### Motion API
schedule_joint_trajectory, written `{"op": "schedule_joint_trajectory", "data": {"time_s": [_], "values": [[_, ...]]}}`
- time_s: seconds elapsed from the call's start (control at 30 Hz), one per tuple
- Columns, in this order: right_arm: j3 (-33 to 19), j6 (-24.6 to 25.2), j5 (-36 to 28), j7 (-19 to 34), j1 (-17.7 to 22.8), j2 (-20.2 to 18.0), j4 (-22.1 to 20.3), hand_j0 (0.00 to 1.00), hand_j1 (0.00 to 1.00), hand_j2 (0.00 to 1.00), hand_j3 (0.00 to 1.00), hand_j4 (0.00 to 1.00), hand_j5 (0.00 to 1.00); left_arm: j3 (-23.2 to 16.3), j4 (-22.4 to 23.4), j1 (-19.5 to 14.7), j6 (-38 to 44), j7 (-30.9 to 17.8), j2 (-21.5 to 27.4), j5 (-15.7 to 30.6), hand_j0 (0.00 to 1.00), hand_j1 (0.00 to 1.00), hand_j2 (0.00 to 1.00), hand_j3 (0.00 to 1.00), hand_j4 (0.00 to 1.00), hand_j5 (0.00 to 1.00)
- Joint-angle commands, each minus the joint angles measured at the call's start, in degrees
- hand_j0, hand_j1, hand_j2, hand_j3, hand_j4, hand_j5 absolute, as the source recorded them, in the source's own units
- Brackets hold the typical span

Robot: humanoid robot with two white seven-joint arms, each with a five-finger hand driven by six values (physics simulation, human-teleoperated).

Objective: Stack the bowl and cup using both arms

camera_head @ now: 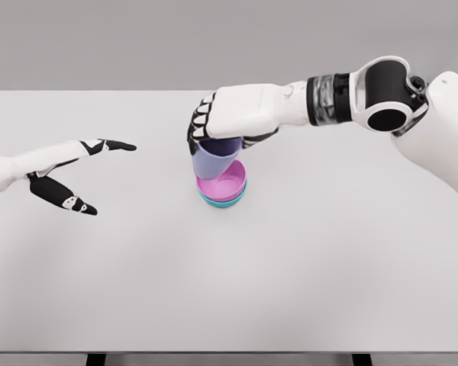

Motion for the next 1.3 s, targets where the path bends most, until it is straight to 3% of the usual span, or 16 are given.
{"op": "schedule_joint_trajectory", "data": {"time_s": [0.0, 0.2, 0.6, 0.63, 0.67, 0.7, 1.0, 1.07, 1.17, 1.23, 1.27], "values": [[1.1, 0.1, -0.2, 0.0, 0.0, 1.0, 2.1, 0.69, 0.69, 0.69, 0.69, 0.69, 0.69, 0.0, -0.2, 0.0, 0.1, 0.0, 0.1, 0.5, 1.00, 1.00, 1.00, 1.00, 1.00, 1.00], [4.2, 0.1, 0.4, 0.0, -0.1, 1.5, 5.6, 0.69, 0.69, 0.69, 0.69, 0.69, 0.69, 0.0, -0.2, 0.0, 0.1, 0.0, 0.1, 0.5, 1.00, 1.00, 1.00, 1.00, 1.00, 1.00], [5.1, 0.1, 1.0, 0.0, -0.2, 1.6, 6.1, 0.72, 0.72, 0.72, 0.72, 0.72, 0.72, 0.0, -0.2, 0.1, 0.1, 0.0, 0.1, 0.5, 1.00, 1.00, 1.00, 1.00, 1.00, 1.00], [5.1, 0.1, 1.0, 0.0, -0.2, 1.5, 5.9, 0.76, 0.76, 0.76, 0.76, 0.76, 0.76, 0.0, -0.2, 0.1, 0.1, 0.0, 0.1, 0.5, 1.00, 1.00, 1.00, 1.00, 1.00, 1.00], [5.0, 0.1, 1.1, 0.0, -0.3, 1.4, 5.8, 0.95, 0.95, 0.95, 0.95, 0.95, 0.95, 0.0, -0.2, 0.1, 0.1, 0.0, 0.1, 0.5, 1.00, 1.00, 1.00, 1.00, 1.00, 1.00], [5.0, 0.1, 1.4, 0.0, -0.3, 1.4, 5.6, 0.98, 0.98, 0.98, 0.98, 0.98, 0.98, 0.0, -0.2, 0.0, 0.1, 0.0, 0.1, 0.5, 1.00, 1.00, 1.00, 1.00, 1.00, 1.00], [2.3, 0.1, 1.0, 0.0, -0.8, 0.5, 3.9, 1.00, 1.00, 1.00, 1.00, 1.00, 1.00, 0.0, -0.3, 0.1, 0.1, 0.0, 0.1, 0.5, 1.00, 1.00, 1.00, 1.00, 1.00, 1.00], [-1.2, 0.1, 0.9, 0.0, -0.7, -2.1, 2.2, 1.00, 1.00, 1.00, 1.00, 1.00, 1.00, 0.0, -0.3, 0.1, 0.1, 0.0, 0.1, 0.5, 1.00, 1.00, 1.00, 1.00, 1.00, 1.00], [-5.8, 0.1, 0.7, 0.0, -0.4, -9.6, 1.6, 1.00, 1.00, 1.00, 1.00, 1.00, 1.00, 0.0, -0.3, 0.0, 0.1, 0.0, 0.1, 0.5, 1.00, 1.00, 1.00, 1.00, 1.00, 1.00], [-9.4, 0.1, -0.8, 0.0, 2.1, -18.2, 1.5, 1.00, 1.00, 1.00, 1.00, 1.00, 1.00, 0.0, -0.3, 0.0, 0.1, 0.0, 0.1, 0.5, 1.00, 1.00, 1.00, 1.00, 1.00, 1.00], [-9.7, 0.1, -2.1, 0.0, 4.1, -20.7, 1.8, 1.00, 1.00, 1.00, 1.00, 1.00, 1.00, 0.0, -0.3, 0.0, 0.1, 0.0, 0.1, 0.5, 1.00, 1.00, 1.00, 1.00, 1.00, 1.00]]}}
